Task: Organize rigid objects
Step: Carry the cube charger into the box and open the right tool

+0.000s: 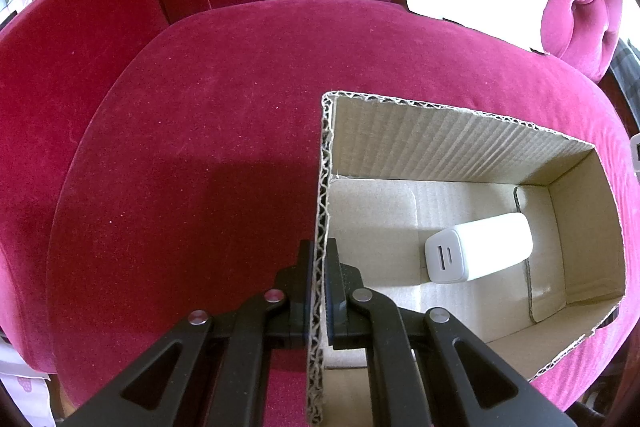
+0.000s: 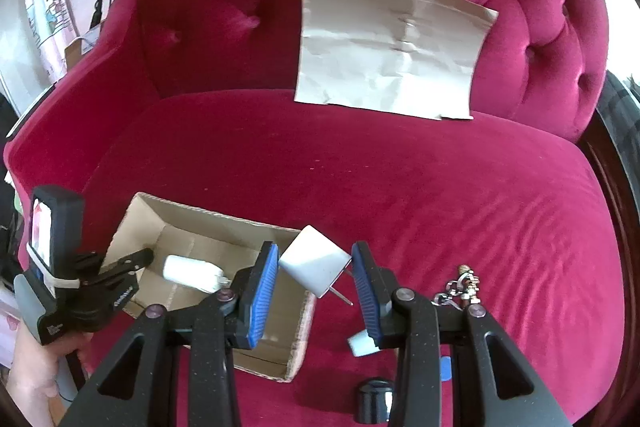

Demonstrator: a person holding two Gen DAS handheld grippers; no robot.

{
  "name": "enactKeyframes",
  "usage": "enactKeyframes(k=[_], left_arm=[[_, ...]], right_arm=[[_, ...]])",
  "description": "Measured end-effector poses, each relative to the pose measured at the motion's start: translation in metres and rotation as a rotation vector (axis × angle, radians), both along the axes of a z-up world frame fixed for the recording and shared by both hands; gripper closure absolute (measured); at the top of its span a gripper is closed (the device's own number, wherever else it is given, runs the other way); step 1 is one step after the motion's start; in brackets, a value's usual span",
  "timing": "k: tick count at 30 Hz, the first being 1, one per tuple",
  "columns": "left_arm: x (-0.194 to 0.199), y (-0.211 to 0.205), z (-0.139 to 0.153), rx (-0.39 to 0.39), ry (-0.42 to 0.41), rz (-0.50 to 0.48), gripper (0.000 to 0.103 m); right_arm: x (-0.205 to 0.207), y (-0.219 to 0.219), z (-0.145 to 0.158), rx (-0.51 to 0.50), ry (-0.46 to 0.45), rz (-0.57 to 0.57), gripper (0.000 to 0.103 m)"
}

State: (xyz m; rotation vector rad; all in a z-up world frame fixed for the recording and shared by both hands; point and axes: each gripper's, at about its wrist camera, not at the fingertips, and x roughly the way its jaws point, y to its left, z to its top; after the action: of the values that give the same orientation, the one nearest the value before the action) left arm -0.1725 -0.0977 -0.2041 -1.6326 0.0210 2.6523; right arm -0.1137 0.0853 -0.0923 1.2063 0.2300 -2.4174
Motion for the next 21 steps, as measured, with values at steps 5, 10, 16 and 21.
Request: enactKeyframes(k=[5,10,16,21], left_arm=[[0.0,0.0,0.0,0.0,0.0,0.001,0.099],[0.0,-0.001,0.0,0.002,0.0,0.001,0.099],[-0.001,-0.002,0.0,0.003,0.0,0.001,0.099],[-0.001,-0.001,0.0,0.002,0.0,0.002,0.099]], right_arm=[[0.004,-0.019,-0.005,-0.009,-0.01,0.034,0.062],[0.008,-0.036,-0.012,-0.011,-0.022,0.06,0.062],[0.013,-0.056,-0.023,-0.012,-0.039,0.101,0.062],[0.015,-0.072,-0.033,-0.018,-0.059,0.125,0.062]])
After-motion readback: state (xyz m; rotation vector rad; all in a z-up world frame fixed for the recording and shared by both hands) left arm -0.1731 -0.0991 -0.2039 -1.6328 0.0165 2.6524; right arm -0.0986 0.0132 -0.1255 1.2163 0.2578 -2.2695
